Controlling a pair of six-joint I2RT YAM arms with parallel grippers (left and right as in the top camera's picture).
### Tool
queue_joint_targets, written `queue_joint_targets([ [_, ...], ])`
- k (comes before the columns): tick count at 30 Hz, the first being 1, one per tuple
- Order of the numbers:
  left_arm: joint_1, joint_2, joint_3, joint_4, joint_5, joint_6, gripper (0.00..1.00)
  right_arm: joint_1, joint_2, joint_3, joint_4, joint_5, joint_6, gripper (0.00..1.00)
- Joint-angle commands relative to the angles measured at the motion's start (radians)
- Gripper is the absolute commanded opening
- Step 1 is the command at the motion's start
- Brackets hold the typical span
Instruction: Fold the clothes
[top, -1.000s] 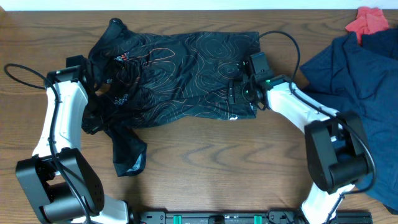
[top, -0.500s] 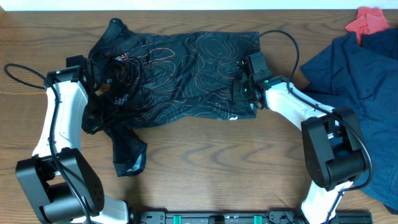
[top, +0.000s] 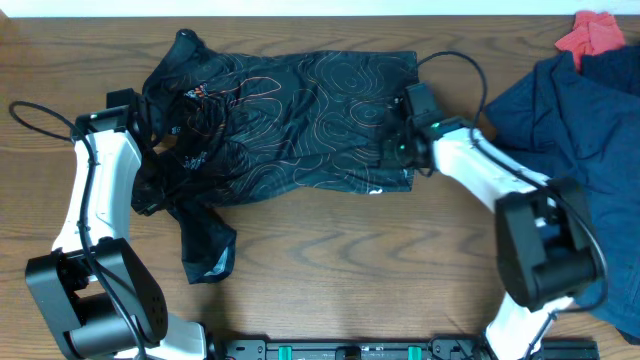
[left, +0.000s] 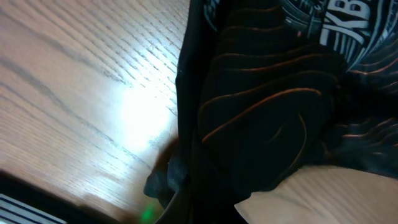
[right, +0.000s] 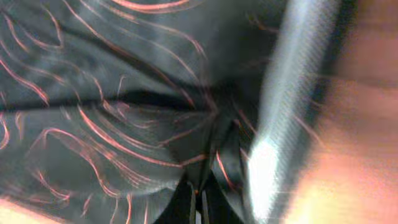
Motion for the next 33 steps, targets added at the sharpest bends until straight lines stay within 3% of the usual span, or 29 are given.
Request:
queue_joint_targets([
  [1,-0.001,-0.004,0.001,-0.011,-0.002,0.061,0.08,-0.060,-0.187,0.106,-0.133,0.107,0.012,0.01],
  [2,-0.001,-0.004,0.001,-0.019,-0.002,0.061,0.11,-0.077,-0.225,0.122,-0.194,0.144,0.011,0.01],
  [4,-0.001,-0.004,0.001,-0.034,-0.002,0.061,0.53,-0.108,-0.296,0.141,-0.311,0.234,0.011,0.01],
  [8,-0.001,-0.004,0.001,-0.056,-0.002,0.061,0.74,-0.184,-0.399,0.140,-0.492,0.350,0.011,0.01],
  [15,-0.001,-0.004,-0.010,-0.109,0.004,0.061,0.79,-0.244,-0.406,0.136,-0.606,0.347,-0.019,0.01],
  [18,-0.002,-0.004,-0.037,-0.108,0.069,0.061,0.81,-0.243,-0.404,0.136,-0.600,0.348,-0.028,0.01],
  [25,-0.047,-0.004,-0.172,-0.037,0.383,0.200,0.84,-0.244,-0.404,0.136,-0.597,0.347,-0.030,0.01],
  [33,-0.217,-0.004,-0.332,0.138,0.414,0.206,0.88,-0.244,-0.404,0.136,-0.586,0.347,-0.030,0.01],
])
